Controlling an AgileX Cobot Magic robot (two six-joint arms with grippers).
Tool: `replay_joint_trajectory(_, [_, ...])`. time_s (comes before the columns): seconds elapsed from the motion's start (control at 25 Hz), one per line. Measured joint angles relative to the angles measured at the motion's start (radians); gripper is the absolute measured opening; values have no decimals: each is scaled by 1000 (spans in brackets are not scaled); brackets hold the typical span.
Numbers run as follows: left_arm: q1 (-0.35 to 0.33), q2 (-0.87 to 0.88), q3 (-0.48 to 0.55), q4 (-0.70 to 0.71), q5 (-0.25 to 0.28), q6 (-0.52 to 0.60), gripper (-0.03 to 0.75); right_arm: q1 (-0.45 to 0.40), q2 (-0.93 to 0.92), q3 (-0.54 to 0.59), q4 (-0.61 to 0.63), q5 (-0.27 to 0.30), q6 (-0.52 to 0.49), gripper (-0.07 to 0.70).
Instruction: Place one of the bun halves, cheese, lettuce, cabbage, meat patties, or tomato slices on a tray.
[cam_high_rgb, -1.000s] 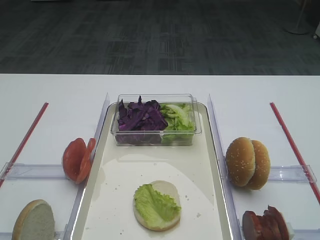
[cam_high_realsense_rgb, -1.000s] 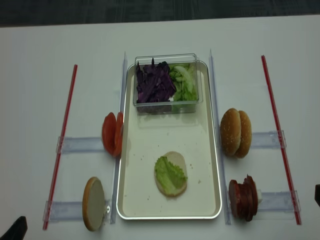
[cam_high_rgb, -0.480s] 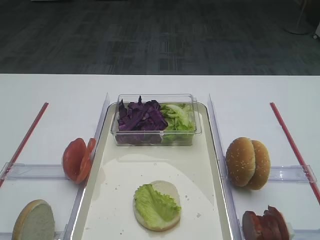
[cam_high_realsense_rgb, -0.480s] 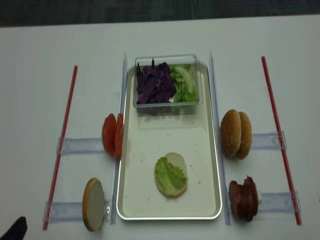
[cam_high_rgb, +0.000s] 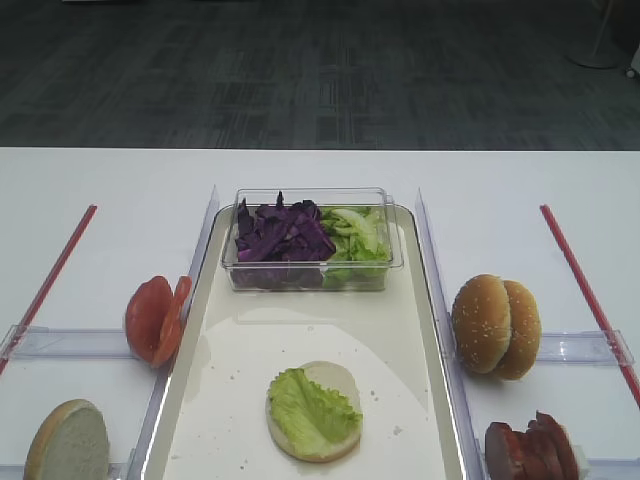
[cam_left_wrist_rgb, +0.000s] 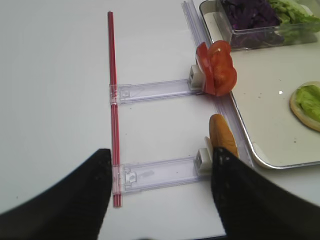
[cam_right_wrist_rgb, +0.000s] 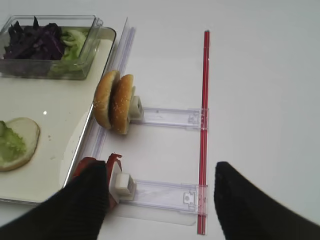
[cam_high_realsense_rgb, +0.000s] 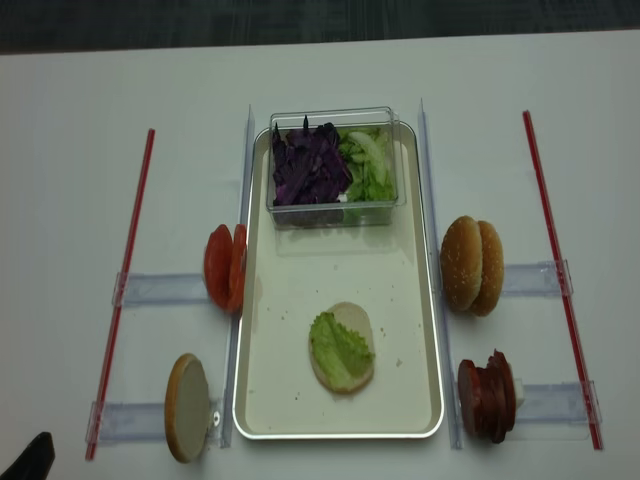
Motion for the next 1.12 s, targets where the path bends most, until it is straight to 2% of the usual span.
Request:
replay_joint_trajectory(0.2, [0,0,0,0,0,0,414,0,-69,0,0,2,1,484])
replay_joint_trajectory(1.12, [0,0,0,0,0,0,414,0,-71,0,0,6,4,484])
